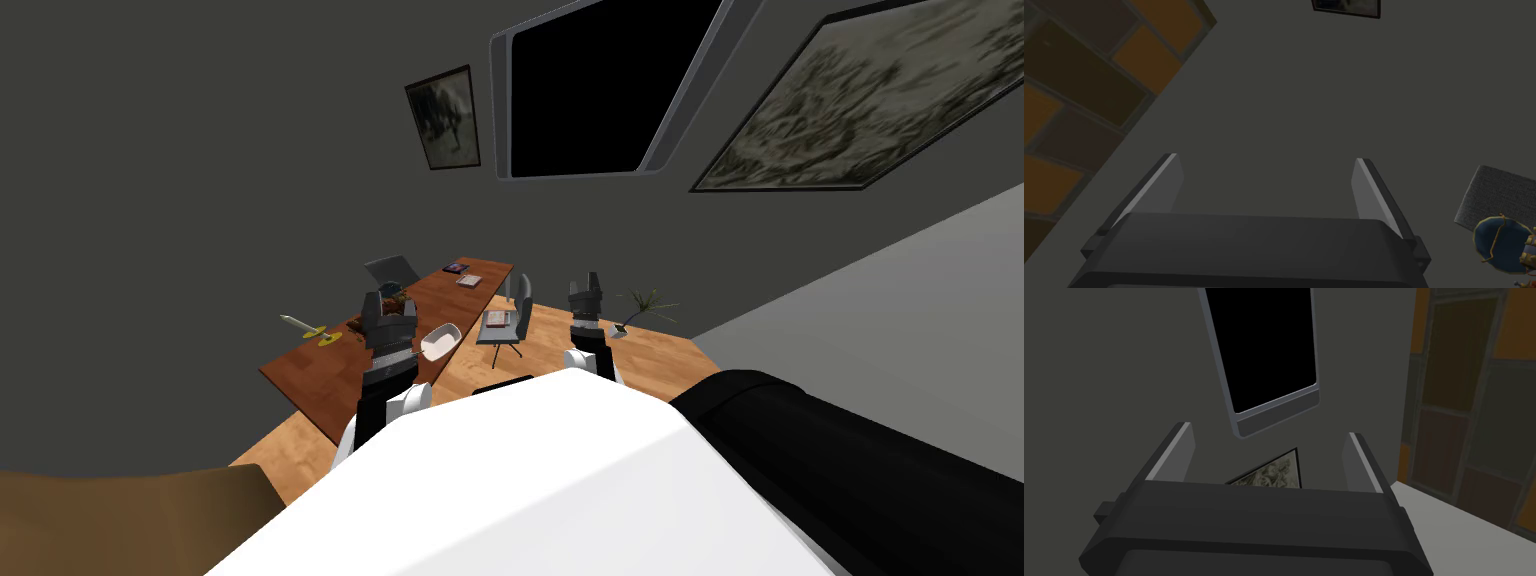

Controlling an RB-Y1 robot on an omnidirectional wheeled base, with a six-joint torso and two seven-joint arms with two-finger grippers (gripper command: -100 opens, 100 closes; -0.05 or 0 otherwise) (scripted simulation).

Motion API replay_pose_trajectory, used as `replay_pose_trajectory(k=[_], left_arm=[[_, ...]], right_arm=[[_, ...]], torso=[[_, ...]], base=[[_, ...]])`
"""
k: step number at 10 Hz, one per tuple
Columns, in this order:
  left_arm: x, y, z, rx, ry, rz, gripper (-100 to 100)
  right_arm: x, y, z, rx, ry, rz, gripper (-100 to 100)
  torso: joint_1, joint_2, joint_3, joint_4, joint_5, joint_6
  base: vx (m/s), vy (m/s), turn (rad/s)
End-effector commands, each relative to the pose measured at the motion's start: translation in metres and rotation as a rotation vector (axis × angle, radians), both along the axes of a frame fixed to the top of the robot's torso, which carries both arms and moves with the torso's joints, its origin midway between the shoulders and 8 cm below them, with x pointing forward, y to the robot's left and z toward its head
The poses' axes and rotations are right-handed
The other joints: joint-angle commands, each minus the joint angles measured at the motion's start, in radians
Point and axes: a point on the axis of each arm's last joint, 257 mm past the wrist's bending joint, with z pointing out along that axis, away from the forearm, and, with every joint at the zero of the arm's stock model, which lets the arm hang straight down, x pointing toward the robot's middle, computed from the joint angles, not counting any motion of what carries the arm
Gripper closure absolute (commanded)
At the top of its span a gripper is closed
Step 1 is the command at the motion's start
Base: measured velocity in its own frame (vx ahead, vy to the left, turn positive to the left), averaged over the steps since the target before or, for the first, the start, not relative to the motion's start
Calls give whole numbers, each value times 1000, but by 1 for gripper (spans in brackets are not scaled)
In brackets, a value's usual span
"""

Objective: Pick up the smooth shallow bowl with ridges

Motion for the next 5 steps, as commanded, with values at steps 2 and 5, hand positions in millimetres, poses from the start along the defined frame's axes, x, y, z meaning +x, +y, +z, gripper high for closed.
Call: replay_pose_trajectory(k=[2,5], left_arm=[[8,1,-19,29,63,-22,-100],[22,12,-59,34,188,-34,-100]], right_arm=[[0,0,0,0,0,0,0],[0,0,0,0,0,0,0]], torso=[[0,0,0,0,0,0],[0,2,1,0,0,0]], base=[[-16,-5,-57],[-31,-10,-94]])
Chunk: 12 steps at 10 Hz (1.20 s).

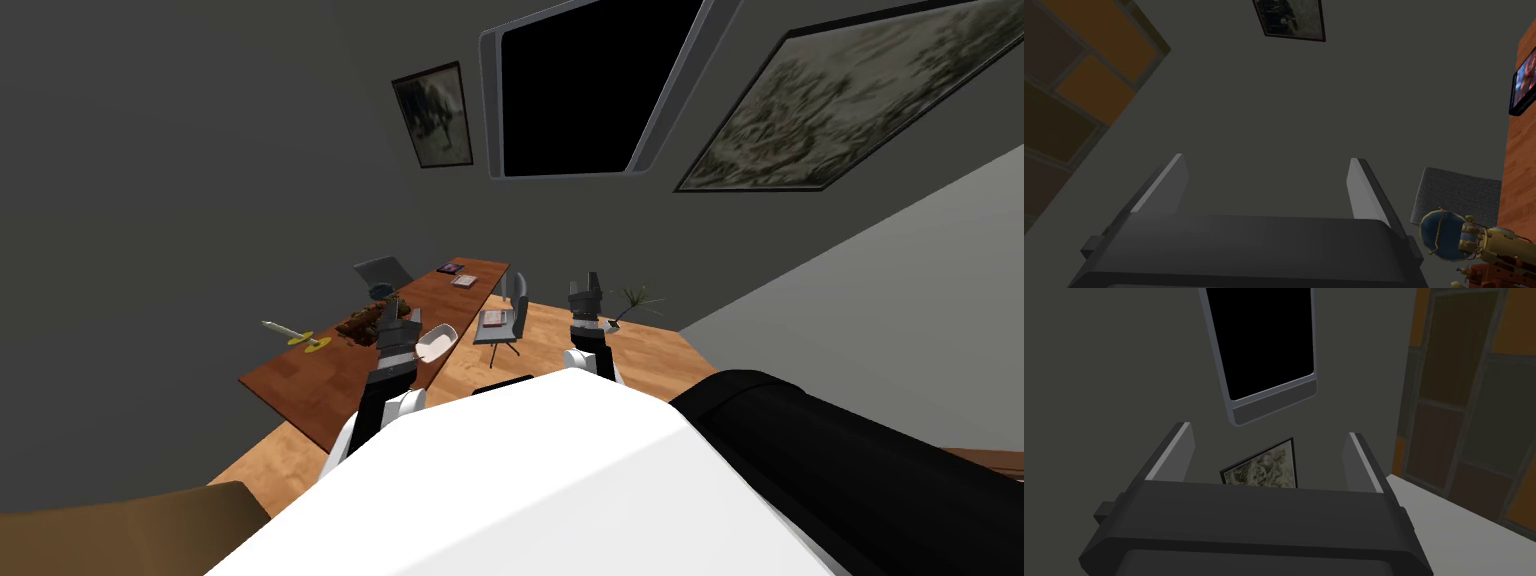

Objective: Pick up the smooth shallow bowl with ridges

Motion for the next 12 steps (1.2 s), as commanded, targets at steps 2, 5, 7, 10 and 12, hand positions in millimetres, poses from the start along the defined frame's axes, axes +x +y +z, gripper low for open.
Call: replay_pose_trajectory(k=[2,5,7,10,12], left_arm=[[10,16,-41,-15,127,8,-100],[16,32,-81,-42,243,27,-100],[17,40,-101,-58,298,38,-100],[15,65,-160,-111,460,77,-100],[12,73,-179,-129,512,91,-100]], right_arm=[[0,0,0,0,0,0,0],[0,0,0,0,0,0,0],[0,0,0,0,0,0,0],[0,0,0,0,0,0,0],[0,0,0,0,0,0,0]], torso=[[0,0,0,0,0,0],[1,0,0,0,0,0],[0,-1,-1,0,0,0],[0,0,0,0,0,0],[0,0,0,0,0,0]], base=[[-38,-2,-98],[-28,3,-78],[-13,-1,-57],[-28,-10,-110],[-23,-11,-43]])
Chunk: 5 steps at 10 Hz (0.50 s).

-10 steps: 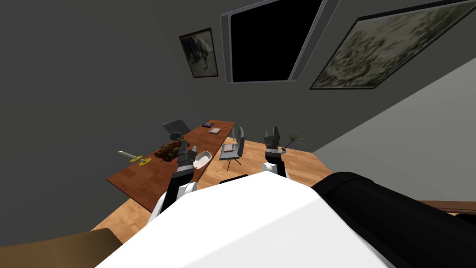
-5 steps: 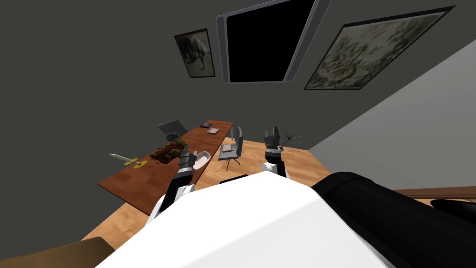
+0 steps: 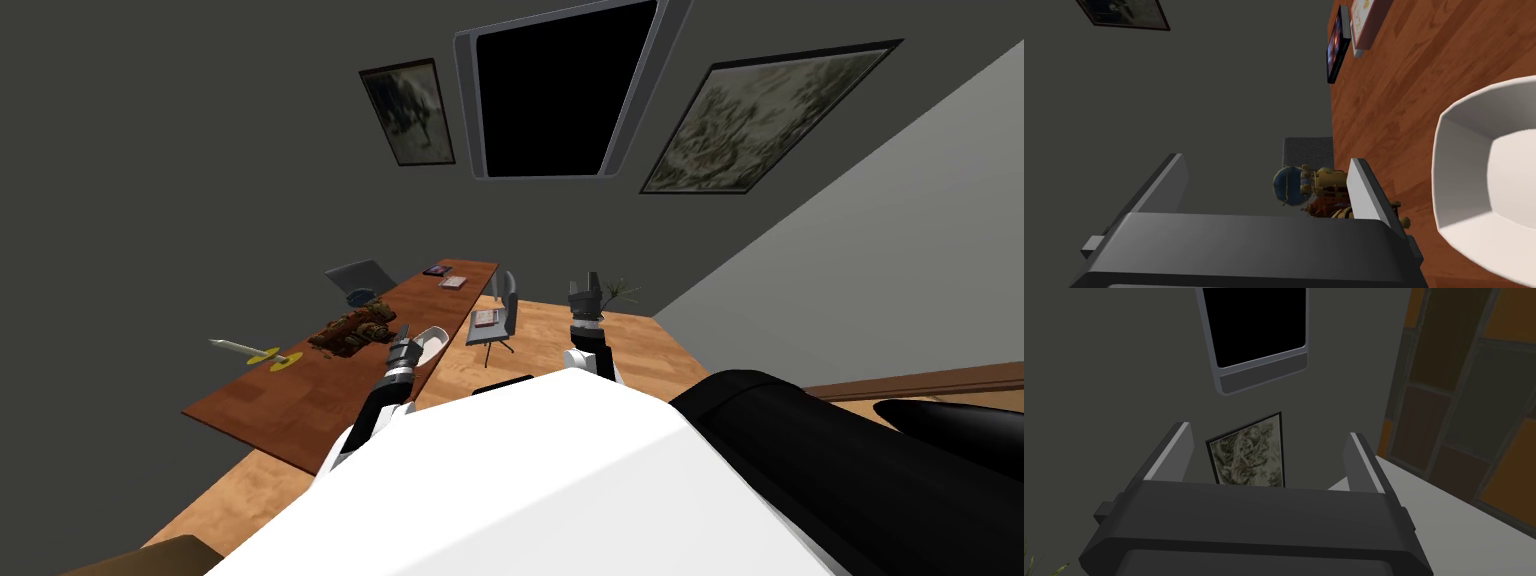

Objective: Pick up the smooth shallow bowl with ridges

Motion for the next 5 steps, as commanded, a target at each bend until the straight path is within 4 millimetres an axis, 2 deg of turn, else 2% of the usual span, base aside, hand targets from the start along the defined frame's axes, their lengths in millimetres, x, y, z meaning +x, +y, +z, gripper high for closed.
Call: replay_pose_trajectory(k=[1,2,4,5], left_arm=[[-4,11,-26,-25,74,23,-100],[-5,11,-27,-26,78,23,-100],[-12,25,-57,-55,161,52,-100],[-12,25,-58,-56,164,53,-100]], right_arm=[[0,0,0,0,0,0,0],[0,0,0,0,0,0,0],[0,0,0,0,0,0,0],[0,0,0,0,0,0,0]], torso=[[0,0,0,0,0,0],[0,0,0,0,0,0],[0,-1,0,0,0,0],[0,-1,0,0,0,0]], base=[[-22,-19,-88],[-14,-14,-28],[-9,-14,-60],[-7,-17,-17]])
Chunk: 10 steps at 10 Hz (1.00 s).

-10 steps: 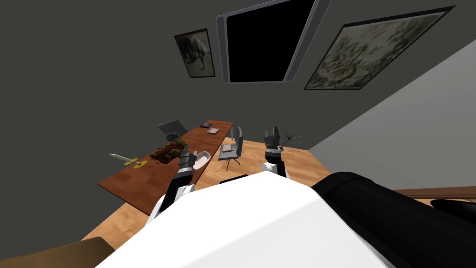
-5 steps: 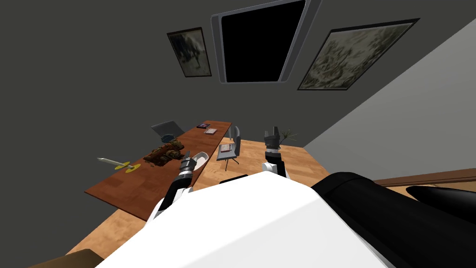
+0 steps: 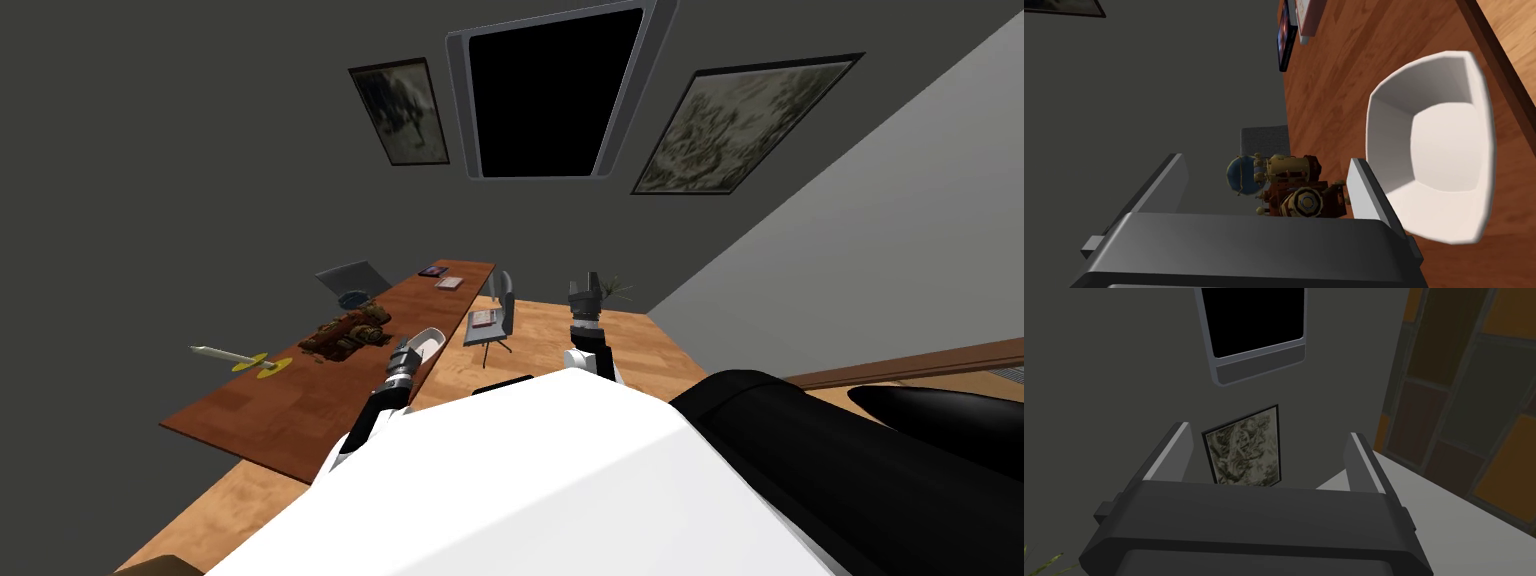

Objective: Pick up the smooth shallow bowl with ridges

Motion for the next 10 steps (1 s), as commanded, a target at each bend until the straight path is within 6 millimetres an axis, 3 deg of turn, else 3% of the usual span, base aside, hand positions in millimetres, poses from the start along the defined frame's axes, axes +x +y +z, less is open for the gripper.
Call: replay_pose_trajectory(k=[1,10], left_arm=[[-4,8,-15,-16,48,17,-100],[-41,56,-98,-98,296,141,-100]], right_arm=[[0,0,0,0,0,0,0],[0,0,0,0,0,0,0]], torso=[[0,0,0,0,0,0],[-3,-4,-2,-1,-1,0]], base=[[-1,-20,-24],[27,-50,-3]])
